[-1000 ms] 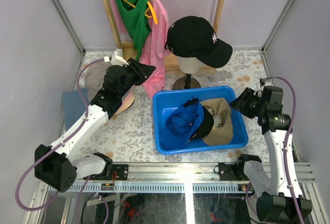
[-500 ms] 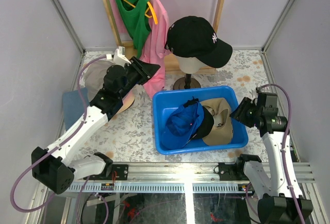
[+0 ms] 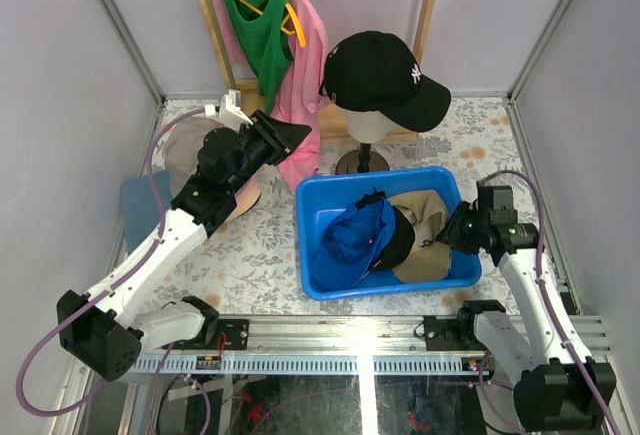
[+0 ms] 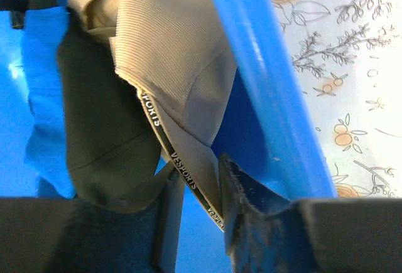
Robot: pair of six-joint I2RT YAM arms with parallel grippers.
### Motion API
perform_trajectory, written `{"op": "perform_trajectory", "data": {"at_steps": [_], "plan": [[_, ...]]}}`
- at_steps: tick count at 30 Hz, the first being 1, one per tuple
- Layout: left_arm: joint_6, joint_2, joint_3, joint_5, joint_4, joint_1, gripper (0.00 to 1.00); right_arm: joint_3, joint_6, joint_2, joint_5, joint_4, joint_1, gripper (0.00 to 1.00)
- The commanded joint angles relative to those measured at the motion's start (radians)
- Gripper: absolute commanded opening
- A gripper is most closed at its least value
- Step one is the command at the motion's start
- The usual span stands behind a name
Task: Stack the hats
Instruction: Pick up the hat from the bin.
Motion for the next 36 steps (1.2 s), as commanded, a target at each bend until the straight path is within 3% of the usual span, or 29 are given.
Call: {"op": "perform_trajectory", "data": {"at_steps": [1, 3, 7, 36], "plan": [[0.010, -0.002, 0.027, 0.006, 0.037, -0.003, 0.33, -0.019, 0.040, 0.016, 0.043, 0.051, 0.015, 0.25], [0.021, 0.000, 0.038, -0.001, 0.030, -0.003, 0.33, 0.011, 0.040, 0.011, 0.061, 0.042, 0.017, 0.12], [0.031, 0.020, 0.072, 0.004, 0.025, -0.003, 0.33, 0.140, 0.016, -0.003, 0.125, -0.011, 0.029, 0.00], [-0.027, 0.198, 0.530, 0.143, -0.101, -0.030, 0.33, 0.731, -0.028, -0.028, 0.312, -0.410, 0.056, 0.00]]}}
